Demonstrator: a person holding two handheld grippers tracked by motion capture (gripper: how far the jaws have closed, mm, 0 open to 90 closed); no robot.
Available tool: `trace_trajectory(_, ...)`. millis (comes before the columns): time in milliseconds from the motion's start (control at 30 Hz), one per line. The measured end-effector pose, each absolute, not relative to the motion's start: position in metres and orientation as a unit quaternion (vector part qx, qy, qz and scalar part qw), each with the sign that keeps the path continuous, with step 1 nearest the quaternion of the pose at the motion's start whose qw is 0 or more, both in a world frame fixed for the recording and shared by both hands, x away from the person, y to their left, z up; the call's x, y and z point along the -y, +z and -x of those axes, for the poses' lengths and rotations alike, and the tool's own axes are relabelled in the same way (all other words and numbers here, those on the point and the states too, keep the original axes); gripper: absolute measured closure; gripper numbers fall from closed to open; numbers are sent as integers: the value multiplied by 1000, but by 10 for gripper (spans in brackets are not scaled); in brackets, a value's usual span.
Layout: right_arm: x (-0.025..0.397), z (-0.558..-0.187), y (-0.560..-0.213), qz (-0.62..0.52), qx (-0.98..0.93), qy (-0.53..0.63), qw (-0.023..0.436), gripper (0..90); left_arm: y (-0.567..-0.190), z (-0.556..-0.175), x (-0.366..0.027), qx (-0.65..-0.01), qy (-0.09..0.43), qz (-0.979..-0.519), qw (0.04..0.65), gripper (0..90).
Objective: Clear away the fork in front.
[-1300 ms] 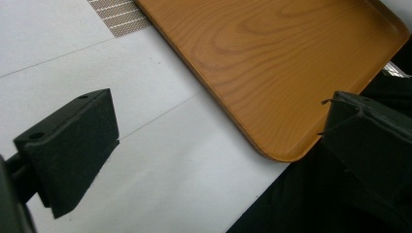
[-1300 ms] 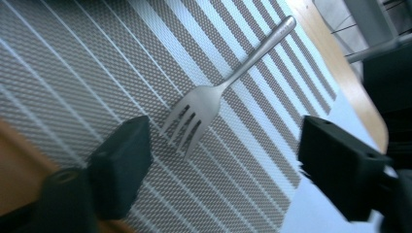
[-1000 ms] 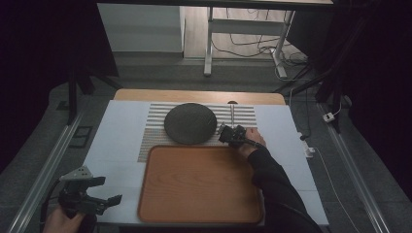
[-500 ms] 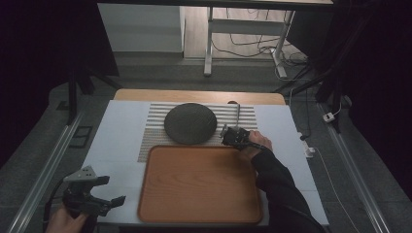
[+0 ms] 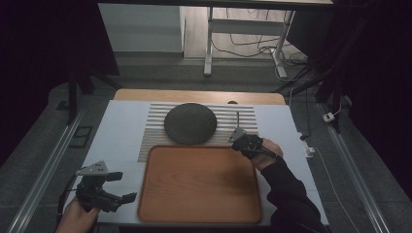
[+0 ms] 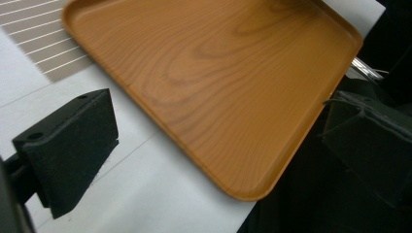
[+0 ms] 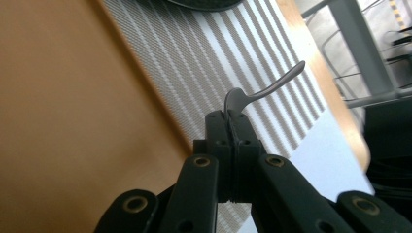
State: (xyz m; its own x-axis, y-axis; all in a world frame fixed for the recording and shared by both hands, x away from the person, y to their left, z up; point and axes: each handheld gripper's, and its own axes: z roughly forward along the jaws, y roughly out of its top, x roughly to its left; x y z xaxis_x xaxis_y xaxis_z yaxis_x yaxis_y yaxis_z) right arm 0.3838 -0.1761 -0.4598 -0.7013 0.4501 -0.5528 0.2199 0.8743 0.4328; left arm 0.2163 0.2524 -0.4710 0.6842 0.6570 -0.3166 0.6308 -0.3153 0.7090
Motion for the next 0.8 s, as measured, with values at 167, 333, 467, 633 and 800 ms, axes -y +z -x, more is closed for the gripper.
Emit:
trace_trajectory(167, 182, -370, -452, -201, -904, 213, 310, 892, -473, -227, -244, -379, 12, -821, 426, 0)
trace_trajectory(333, 188, -349, -442, -206, -902, 273, 263, 892, -472, -238, -234, -364, 8, -830, 423, 0)
trace_trajectory(467, 192, -336, -438, -204, -902, 298, 237, 892, -468, -251, -223, -344, 4, -838, 424, 0)
trace_trajectory(633, 198, -322, -434, -210, -898, 334, 195, 892, -464, -262, -213, -326, 5, -844, 426, 0)
trace_trajectory(800, 202, -313, -433, -208, -894, 359, 168, 892, -460, -273, -200, -308, 10, -855, 418, 0)
